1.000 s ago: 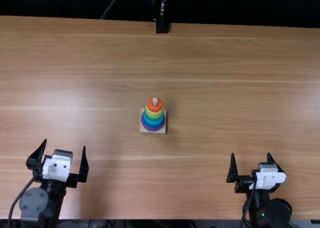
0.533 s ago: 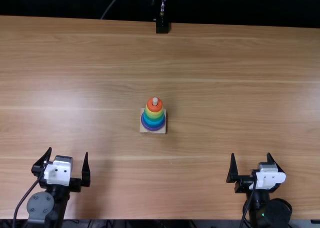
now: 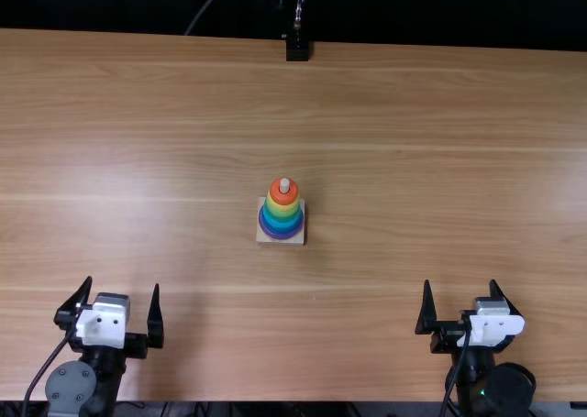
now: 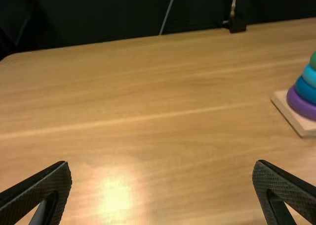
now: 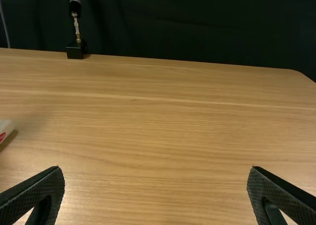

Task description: Build the Hanoi tower: stack the rings onto the peg from bottom to top in this color order: purple, dark blue, light blue, dark green, light green, yellow, orange.

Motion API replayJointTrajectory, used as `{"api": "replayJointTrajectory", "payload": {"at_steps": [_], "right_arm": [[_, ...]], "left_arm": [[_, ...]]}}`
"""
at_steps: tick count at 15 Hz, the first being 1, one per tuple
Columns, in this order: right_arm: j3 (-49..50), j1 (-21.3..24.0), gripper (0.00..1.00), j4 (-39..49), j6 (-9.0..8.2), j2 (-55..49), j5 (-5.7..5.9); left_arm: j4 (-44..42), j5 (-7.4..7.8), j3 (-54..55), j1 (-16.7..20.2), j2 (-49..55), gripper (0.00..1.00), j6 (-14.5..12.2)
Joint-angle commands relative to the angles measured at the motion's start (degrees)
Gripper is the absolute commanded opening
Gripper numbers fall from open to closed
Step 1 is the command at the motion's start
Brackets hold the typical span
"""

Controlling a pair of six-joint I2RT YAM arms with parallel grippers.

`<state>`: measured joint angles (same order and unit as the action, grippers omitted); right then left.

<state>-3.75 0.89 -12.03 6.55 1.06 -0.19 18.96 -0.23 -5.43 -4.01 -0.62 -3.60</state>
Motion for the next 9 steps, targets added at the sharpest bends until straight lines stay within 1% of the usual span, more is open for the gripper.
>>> {"api": "replayJointTrajectory", "payload": {"at_steps": [1, 2, 3, 5, 6, 9], "right_arm": [[2.87, 0.26, 1.00, -3.74, 0.20, -1.06, 0.50], [2.87, 0.26, 1.00, -3.74, 0.20, -1.06, 0.50], [2.78, 0.26, 1.00, -3.74, 0.20, -1.06, 0.50], [2.87, 0.26, 1.00, -3.74, 0.20, -1.06, 0.50], [2.87, 0.26, 1.00, -3.74, 0.20, -1.06, 0.50], [2.87, 0.26, 1.00, -3.74, 0.20, -1.06, 0.50]], "left_arm": [[4.88, -1.67, 5.43, 0.76, 0.62, 1.00, 0.54], [4.98, -2.30, 5.43, 0.76, 0.62, 1.00, 0.64], [5.09, -2.41, 5.43, 0.85, 0.62, 1.00, 0.54], [5.51, -2.30, 5.43, 0.85, 0.62, 1.00, 0.64], [6.46, -1.67, 5.43, 0.76, 0.62, 1.00, 0.64], [6.56, -1.67, 5.43, 0.76, 0.62, 1.00, 0.54]]}}
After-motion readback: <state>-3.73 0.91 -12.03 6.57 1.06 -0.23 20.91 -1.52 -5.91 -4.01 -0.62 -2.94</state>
